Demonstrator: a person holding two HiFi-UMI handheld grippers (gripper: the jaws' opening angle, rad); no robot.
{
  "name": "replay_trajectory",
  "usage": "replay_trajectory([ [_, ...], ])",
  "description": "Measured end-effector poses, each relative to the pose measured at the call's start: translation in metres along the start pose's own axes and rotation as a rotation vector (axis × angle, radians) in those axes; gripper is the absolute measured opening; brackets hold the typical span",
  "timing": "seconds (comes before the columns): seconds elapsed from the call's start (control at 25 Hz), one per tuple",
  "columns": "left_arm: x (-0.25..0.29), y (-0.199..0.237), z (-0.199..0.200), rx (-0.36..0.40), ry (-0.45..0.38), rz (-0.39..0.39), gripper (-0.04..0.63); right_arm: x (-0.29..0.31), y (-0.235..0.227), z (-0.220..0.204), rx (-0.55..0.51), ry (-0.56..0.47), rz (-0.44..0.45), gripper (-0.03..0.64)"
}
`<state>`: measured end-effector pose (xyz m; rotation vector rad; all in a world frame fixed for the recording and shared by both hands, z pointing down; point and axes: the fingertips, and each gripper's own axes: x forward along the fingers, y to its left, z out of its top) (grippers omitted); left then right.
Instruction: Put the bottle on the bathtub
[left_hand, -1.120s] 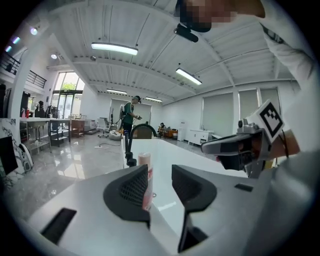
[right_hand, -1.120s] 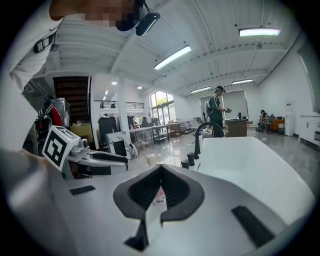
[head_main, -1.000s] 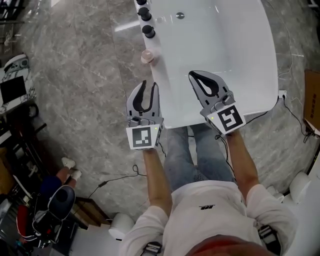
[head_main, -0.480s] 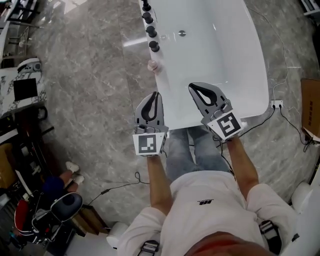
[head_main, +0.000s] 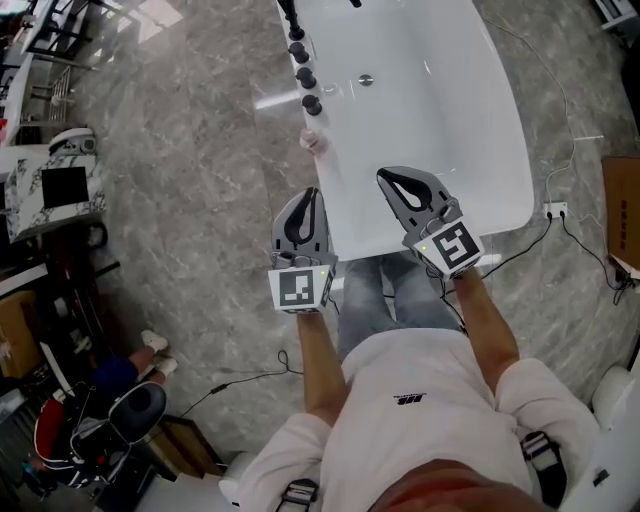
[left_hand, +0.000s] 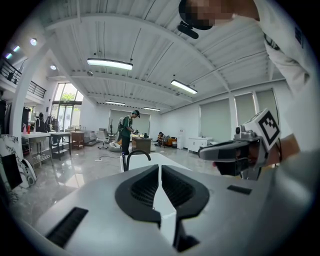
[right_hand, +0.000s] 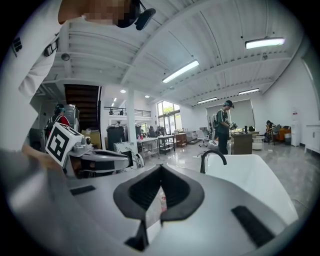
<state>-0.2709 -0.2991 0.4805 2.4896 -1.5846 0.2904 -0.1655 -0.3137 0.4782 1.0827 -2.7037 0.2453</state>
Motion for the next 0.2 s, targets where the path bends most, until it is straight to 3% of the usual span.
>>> replay_trajectory([
  [0.2,-0.0039,0.0106,-0.0028,-0.009,0.002,0.002,0.018,0.0092,0.0107,0.0108,-0.006,-0.026,0.003,-0.006],
])
